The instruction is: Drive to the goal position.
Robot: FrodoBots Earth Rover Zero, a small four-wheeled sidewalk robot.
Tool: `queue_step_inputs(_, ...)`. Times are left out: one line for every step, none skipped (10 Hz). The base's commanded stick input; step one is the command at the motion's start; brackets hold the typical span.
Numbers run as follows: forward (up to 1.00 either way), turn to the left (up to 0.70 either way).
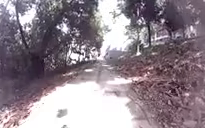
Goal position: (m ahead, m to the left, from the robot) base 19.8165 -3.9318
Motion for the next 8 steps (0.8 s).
queue_step_inputs(0.50,0.00)
queue_step_inputs(0.50,0.00)
queue_step_inputs(0.50,0.00)
queue_step_inputs(0.50,0.00)
queue_step_inputs(0.50,0.00)
queue_step_inputs(0.50,0.00)
queue_step_inputs(0.50,0.00)
queue_step_inputs(0.50,0.00)
